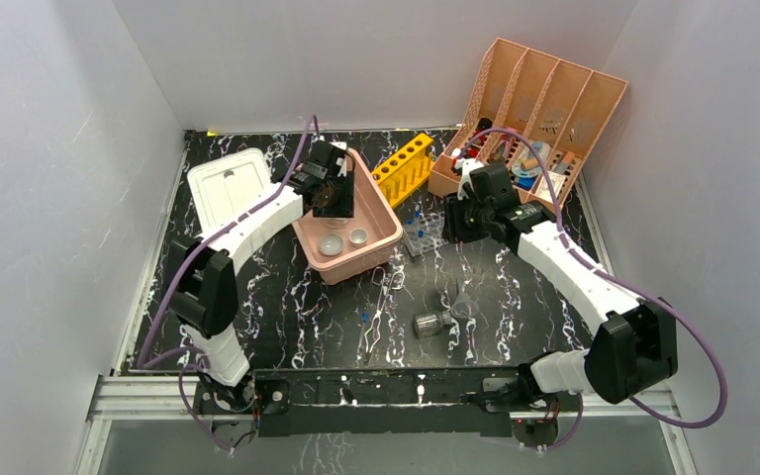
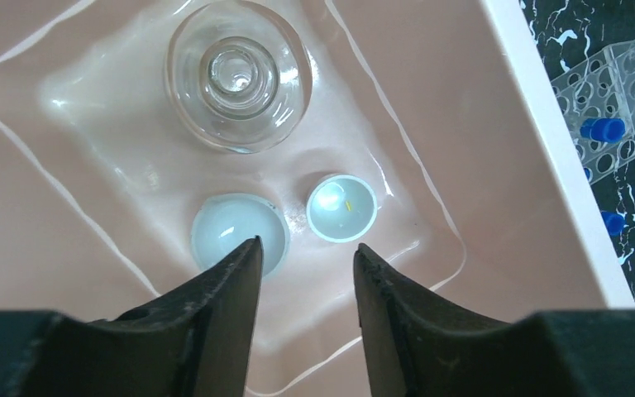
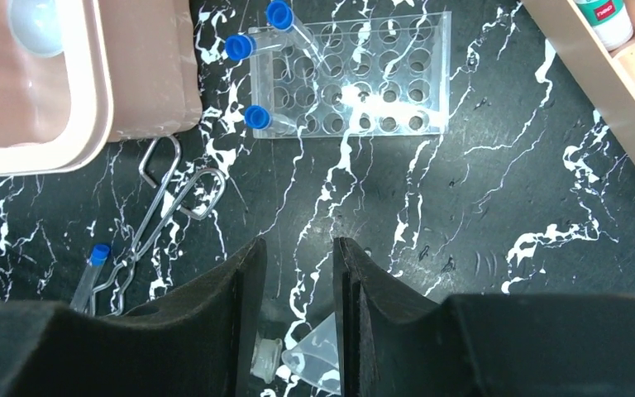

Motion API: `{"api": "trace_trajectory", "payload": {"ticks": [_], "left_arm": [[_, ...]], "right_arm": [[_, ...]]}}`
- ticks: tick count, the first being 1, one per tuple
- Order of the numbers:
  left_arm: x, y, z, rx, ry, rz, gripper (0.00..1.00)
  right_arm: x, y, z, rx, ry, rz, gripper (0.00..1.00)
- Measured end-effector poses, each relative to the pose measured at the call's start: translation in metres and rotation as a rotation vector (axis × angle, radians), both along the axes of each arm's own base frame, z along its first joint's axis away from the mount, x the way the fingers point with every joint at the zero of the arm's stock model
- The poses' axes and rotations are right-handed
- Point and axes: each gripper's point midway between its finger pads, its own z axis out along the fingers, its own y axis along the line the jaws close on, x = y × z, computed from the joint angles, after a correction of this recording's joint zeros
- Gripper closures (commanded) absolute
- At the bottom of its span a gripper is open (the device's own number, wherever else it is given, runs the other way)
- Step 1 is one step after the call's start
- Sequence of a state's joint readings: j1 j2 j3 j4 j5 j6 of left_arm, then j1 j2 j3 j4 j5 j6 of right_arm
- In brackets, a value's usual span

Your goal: Organize the chemistry lab equipment

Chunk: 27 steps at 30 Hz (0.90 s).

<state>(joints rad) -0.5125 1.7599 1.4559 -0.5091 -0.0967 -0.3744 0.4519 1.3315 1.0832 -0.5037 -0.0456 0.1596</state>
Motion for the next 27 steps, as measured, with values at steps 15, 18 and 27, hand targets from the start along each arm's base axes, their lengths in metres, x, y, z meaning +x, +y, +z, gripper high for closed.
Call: {"api": "trace_trajectory", "payload": {"ticks": [15,18,27], "left_arm": [[-0.014,-0.006,0.087,-0.164,-0.162,-0.018,0.99],[-0.021,-0.019,0.106,-0.224,-0.195,-0.054,1.0],[-0.077,-0.096,0.108,-0.296,-0.174,-0.281,1.0]], "right_arm": [[-0.084,-0.004,-0.032,0.134,0.175,0.027,0.54],[-0.096,-0.004,-0.034,0.164,0.198,0.03,0.64],[-0.128,0.005,-0.042,0.234,0.279,0.055,0.8]]}}
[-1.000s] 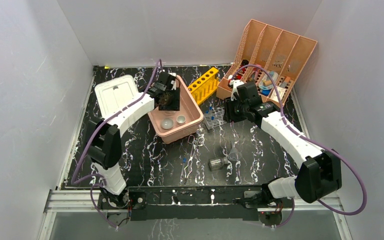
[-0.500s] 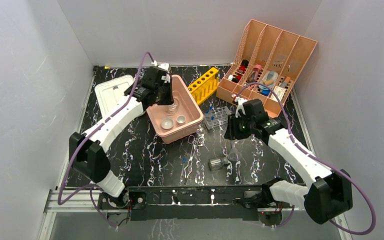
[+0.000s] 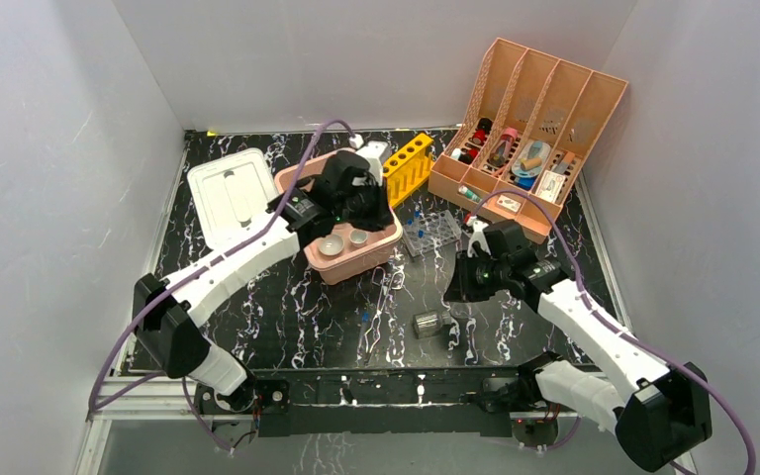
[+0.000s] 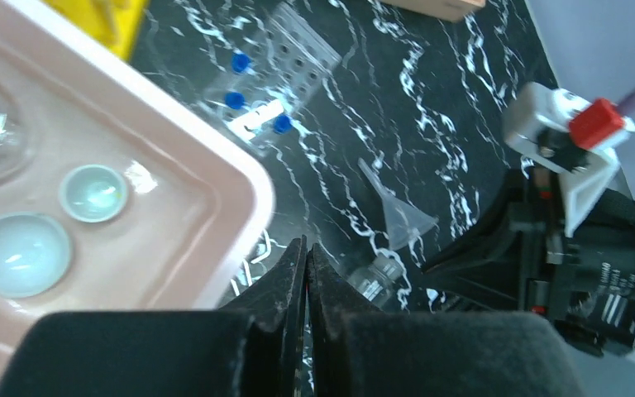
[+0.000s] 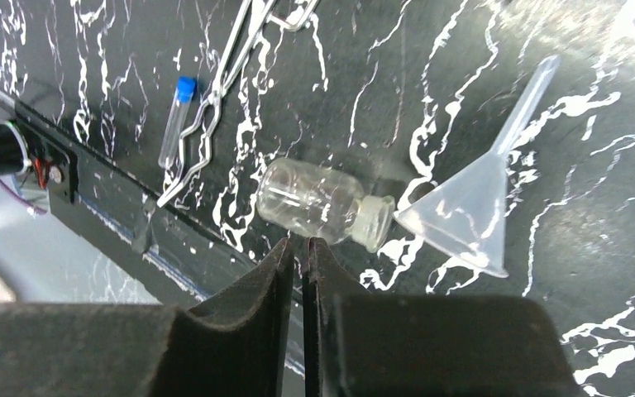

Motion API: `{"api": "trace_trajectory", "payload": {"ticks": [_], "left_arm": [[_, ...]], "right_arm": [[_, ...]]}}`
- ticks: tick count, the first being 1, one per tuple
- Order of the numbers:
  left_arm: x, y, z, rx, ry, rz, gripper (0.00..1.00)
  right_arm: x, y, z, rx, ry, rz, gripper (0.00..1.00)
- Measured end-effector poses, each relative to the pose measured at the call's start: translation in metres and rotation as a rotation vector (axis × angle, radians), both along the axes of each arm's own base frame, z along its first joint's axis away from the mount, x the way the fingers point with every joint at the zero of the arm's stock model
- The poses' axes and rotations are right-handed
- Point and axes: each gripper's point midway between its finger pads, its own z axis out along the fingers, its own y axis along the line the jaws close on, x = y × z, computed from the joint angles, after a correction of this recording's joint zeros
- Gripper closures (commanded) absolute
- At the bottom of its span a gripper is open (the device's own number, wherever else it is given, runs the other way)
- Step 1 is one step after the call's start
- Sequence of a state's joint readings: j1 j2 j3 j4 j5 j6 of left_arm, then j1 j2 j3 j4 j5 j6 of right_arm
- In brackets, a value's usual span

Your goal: Organize the chemistry lab equipment

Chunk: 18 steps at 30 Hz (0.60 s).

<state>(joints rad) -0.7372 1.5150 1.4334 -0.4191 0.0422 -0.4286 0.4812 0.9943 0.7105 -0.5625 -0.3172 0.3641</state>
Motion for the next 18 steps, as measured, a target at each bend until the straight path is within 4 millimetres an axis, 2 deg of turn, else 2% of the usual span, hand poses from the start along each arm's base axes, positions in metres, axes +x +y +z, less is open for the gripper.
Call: {"api": "trace_trajectory", "payload": {"ticks": [5,11,18], "left_arm": [[-0.028,-0.025,-0.018,0.001,0.025,-0.084,1.0],[-0.05,-0.032,-0.062,0.053,0.099,-0.122,1.0],[-0.071,-0.039,-0.094,0.083,0.163,-0.146,0.99]], "right_arm": [[-0.022,0.008,-0.01,0.001,0.038,0.039,0.79],[-0.044,0.012,-0.031,-0.019,0.097,0.062,0.76],[-0.045,0.013,-0.048,-0.029,0.127,0.022,0.75]]}}
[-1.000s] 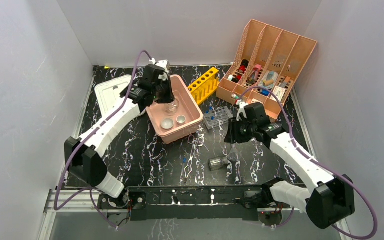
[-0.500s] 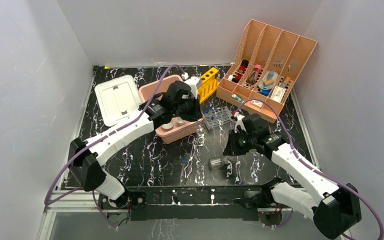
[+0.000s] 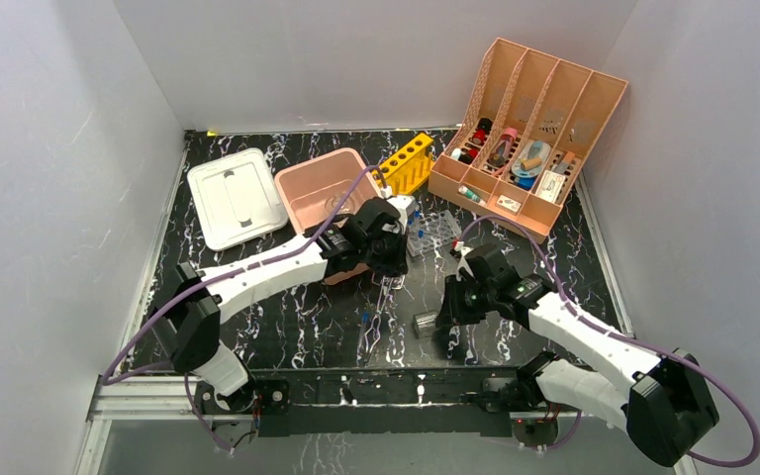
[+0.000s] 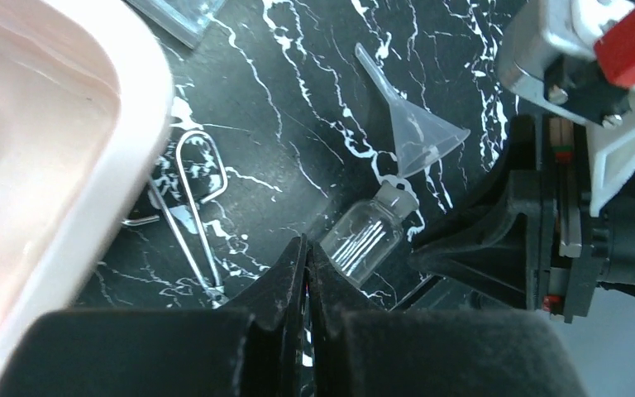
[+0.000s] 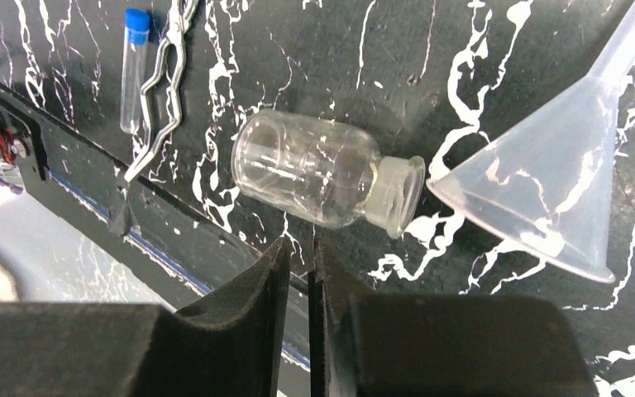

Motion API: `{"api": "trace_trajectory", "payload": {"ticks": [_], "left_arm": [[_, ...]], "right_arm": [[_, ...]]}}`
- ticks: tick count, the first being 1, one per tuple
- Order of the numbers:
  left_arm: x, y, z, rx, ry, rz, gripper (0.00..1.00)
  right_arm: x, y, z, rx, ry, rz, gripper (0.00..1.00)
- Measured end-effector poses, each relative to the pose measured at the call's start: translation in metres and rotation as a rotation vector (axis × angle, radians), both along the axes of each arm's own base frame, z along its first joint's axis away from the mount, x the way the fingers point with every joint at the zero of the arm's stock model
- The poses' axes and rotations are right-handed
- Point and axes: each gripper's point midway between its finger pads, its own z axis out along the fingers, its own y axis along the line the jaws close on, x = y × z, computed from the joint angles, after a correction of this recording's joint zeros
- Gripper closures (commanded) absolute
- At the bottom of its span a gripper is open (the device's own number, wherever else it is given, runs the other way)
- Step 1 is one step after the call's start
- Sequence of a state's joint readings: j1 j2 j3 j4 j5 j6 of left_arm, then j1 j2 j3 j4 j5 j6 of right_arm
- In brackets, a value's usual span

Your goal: Organize the chemistry lab equipment

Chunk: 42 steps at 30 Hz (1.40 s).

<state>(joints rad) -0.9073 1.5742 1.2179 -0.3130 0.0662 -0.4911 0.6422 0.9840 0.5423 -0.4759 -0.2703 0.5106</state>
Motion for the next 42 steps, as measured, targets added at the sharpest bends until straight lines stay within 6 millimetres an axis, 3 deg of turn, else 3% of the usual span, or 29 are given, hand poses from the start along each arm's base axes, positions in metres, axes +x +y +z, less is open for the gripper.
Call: {"api": "trace_trajectory", "payload": {"ticks": [8,13,21,25,29,32,42], "left_arm": [[-0.019,-0.016,-0.022,0.021,0.025,-0.05,0.98],[-0.019,-0.018,-0.039,0.053,0.043,-0.051,0.97],[-0.014,-0.017,-0.047,0.07,0.03,-0.035,0.97],[-0.012,-0.015,-0.059,0.093,0.028,-0.026,0.97],[-0.014,-0.007,-0.078,0.14,0.048,-0.018,0.97],[-0.015,-0.003,-0.083,0.156,0.051,-0.012,0.97],[-0.015,0.003,-0.07,0.144,0.023,-0.005,0.73]], "right_arm": [[0.009,0.009,-0.012,0.018,0.014,-0.023,0.74],[0.011,0.01,-0.015,0.012,0.014,-0.025,0.74],[0.019,0.01,-0.011,0.006,-0.026,-0.029,0.72],[0.033,0.014,0.014,0.029,-0.114,-0.027,0.65],[0.052,0.02,0.039,0.042,-0.198,-0.026,0.45],[0.059,0.018,0.04,0.031,-0.21,-0.031,0.39],[0.066,0.011,0.023,-0.009,-0.164,-0.042,0.4]]}}
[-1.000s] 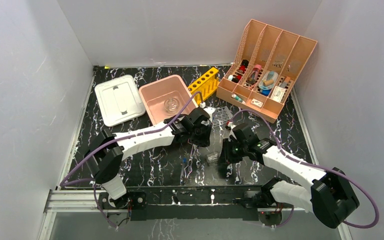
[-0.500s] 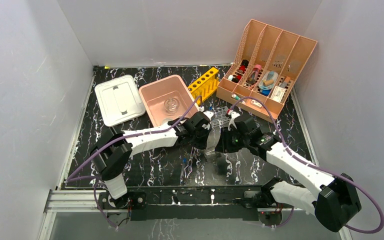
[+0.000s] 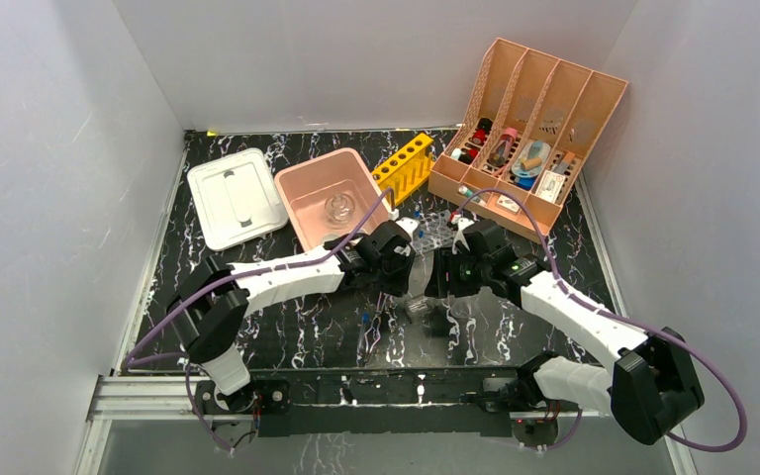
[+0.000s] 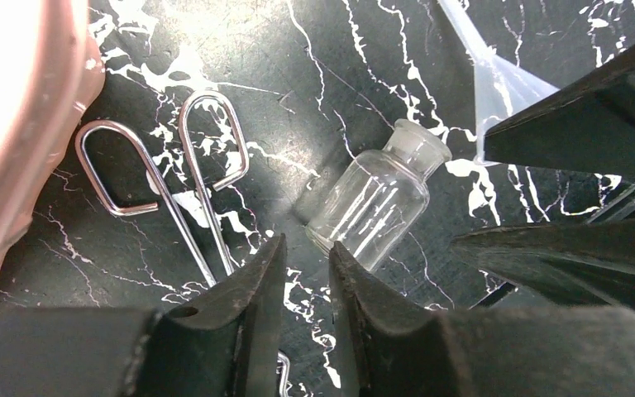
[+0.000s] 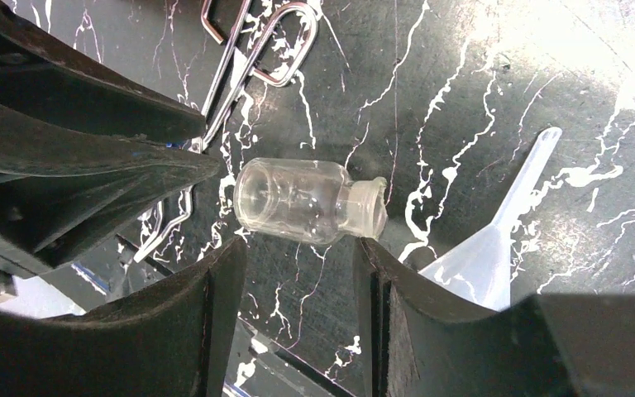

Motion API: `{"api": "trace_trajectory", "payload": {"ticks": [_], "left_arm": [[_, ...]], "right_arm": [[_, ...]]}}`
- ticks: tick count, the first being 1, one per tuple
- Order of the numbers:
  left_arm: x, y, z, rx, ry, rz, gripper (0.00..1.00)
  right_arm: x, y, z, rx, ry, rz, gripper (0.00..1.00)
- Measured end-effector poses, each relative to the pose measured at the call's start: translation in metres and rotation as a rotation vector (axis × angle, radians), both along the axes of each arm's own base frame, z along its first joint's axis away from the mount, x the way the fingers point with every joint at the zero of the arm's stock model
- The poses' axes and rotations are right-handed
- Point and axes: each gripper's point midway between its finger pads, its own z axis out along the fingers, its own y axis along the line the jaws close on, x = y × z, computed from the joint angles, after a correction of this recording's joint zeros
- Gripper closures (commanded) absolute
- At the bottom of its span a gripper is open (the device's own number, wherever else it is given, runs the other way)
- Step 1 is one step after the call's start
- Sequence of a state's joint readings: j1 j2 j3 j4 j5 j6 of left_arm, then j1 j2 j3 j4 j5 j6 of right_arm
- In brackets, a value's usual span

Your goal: Organize the chemistry lab equipment

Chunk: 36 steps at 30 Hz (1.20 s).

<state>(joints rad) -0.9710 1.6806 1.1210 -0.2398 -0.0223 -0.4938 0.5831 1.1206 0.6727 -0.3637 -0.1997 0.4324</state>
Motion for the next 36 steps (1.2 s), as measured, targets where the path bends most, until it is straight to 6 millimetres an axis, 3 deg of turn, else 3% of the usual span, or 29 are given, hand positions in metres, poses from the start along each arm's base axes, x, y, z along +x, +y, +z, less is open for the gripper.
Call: {"api": "trace_trajectory", "payload": {"ticks": [7,13,18,22,24,25,26,28,31,33,36], "left_arm": [[-0.001,0.001,0.011,-0.024,-0.016,0.001,0.72],[-0.005,0.006,0.011,-0.027,-0.009,0.002,0.72],[-0.008,0.01,0.014,-0.032,-0.008,0.008,0.72],[-0.008,0.009,0.015,-0.038,-0.009,0.011,0.72],[-0.008,0.009,0.015,-0.039,-0.008,0.013,0.72],[-0.008,0.009,0.015,-0.04,-0.007,0.013,0.72],[-0.008,0.009,0.015,-0.04,-0.006,0.014,0.72],[-0.008,0.009,0.015,-0.041,-0.006,0.014,0.72],[-0.008,0.009,0.015,-0.038,-0.007,0.013,0.71],[-0.008,0.009,0.015,-0.036,-0.008,0.014,0.71],[-0.007,0.01,0.014,-0.034,-0.01,0.015,0.71]], "right_arm": [[-0.004,0.0,-0.004,-0.002,0.001,0.028,0.39],[-0.017,0.0,-0.014,0.011,0.046,0.063,0.39],[-0.028,-0.004,-0.01,0.032,0.029,0.077,0.41],[-0.03,-0.008,0.009,0.064,-0.05,0.073,0.68],[-0.033,-0.008,0.022,0.099,-0.084,0.077,0.94],[-0.035,-0.007,0.027,0.116,-0.092,0.079,1.0],[-0.038,-0.006,0.033,0.14,-0.1,0.081,1.0],[-0.047,-0.005,0.041,0.18,-0.079,0.08,1.0],[-0.07,-0.003,0.03,0.172,0.032,0.075,1.0],[-0.104,-0.004,0.009,0.127,0.16,0.087,1.0],[-0.143,-0.005,-0.004,0.086,0.27,0.134,1.0]]}}
